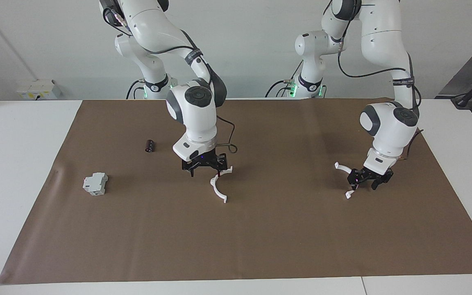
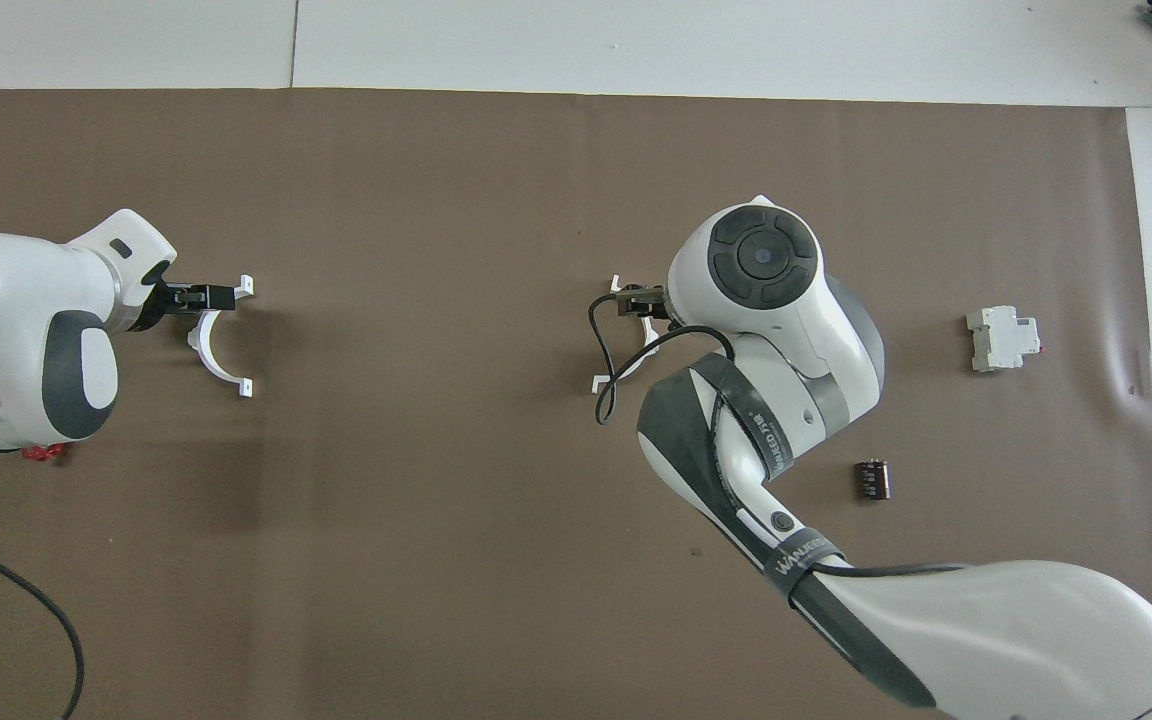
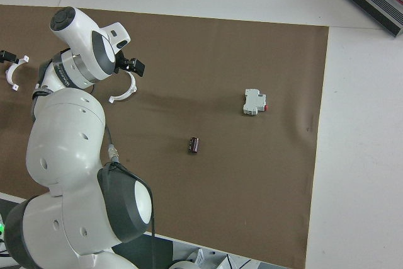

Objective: Assemble drain pipe with both arms

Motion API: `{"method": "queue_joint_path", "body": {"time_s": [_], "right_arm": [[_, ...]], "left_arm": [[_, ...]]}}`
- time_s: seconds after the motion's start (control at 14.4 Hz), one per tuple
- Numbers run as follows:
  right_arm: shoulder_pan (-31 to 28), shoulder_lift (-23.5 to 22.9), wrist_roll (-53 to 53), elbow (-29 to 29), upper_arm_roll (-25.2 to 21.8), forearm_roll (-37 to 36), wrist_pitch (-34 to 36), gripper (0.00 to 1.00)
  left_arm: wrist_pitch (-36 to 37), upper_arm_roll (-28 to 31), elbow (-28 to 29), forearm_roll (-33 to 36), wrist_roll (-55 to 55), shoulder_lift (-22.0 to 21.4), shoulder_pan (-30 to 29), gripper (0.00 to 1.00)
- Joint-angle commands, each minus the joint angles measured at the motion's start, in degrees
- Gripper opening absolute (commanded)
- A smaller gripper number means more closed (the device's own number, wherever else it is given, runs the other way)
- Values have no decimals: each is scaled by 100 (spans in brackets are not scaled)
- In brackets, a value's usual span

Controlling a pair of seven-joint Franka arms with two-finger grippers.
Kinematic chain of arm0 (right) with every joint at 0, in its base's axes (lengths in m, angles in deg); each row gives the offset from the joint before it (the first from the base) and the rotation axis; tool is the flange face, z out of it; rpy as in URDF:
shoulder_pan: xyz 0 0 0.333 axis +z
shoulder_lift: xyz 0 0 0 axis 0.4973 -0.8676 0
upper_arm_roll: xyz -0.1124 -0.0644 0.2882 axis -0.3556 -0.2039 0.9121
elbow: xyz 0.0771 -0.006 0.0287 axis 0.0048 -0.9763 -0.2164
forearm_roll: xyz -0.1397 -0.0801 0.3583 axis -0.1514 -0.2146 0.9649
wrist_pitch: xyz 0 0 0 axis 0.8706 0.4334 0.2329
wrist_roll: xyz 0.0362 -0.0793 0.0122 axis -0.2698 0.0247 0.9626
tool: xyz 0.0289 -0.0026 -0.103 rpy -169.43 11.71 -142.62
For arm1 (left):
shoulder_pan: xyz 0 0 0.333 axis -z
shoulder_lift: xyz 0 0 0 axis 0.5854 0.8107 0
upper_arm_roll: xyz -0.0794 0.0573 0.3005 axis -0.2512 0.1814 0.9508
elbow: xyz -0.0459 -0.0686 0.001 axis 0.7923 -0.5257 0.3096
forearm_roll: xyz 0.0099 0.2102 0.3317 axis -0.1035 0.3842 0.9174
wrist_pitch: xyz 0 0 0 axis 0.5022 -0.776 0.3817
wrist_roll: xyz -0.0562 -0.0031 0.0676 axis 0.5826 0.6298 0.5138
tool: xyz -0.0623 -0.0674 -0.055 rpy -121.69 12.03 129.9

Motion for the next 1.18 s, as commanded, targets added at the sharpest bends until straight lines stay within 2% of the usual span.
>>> {"method": "queue_joint_path", "body": {"time_s": [0.0, 0.21, 0.35, 0.62, 0.69, 0.83, 0.9, 1.04, 1.11], "right_arm": [[-276, 160, 337, 57, 189, 143, 236, 99], [-521, 248, 871, 128, 198, 152, 464, 99], [-767, 248, 1276, 119, 233, 179, 499, 100], [-1198, 388, 2050, 93, 233, 223, 701, 100], [-1260, 484, 2051, 75, 233, 223, 754, 99], [-1417, 678, 2077, 75, 233, 223, 973, 99], [-1497, 783, 2165, 75, 233, 232, 1070, 100], [-1655, 985, 2340, 101, 233, 415, 1281, 99], [-1751, 1082, 2419, 119, 242, 486, 1369, 99]], "left_arm": [[349, 25, 188, 113, 97, -139, 13, 82], [603, 16, 135, 113, 290, -191, 57, 82], [1007, 17, 170, 113, 265, -411, -13, 82], [667, 16, 275, 104, 431, -368, 13, 82], [571, 16, 328, 104, 466, -359, 31, 79], [438, 16, 363, 104, 406, -341, 4, 61], [394, 16, 363, 113, 361, -324, -4, 56], [158, 16, 363, 104, 274, -245, 4, 29], [157, 16, 363, 104, 264, -245, 4, 0]]}}
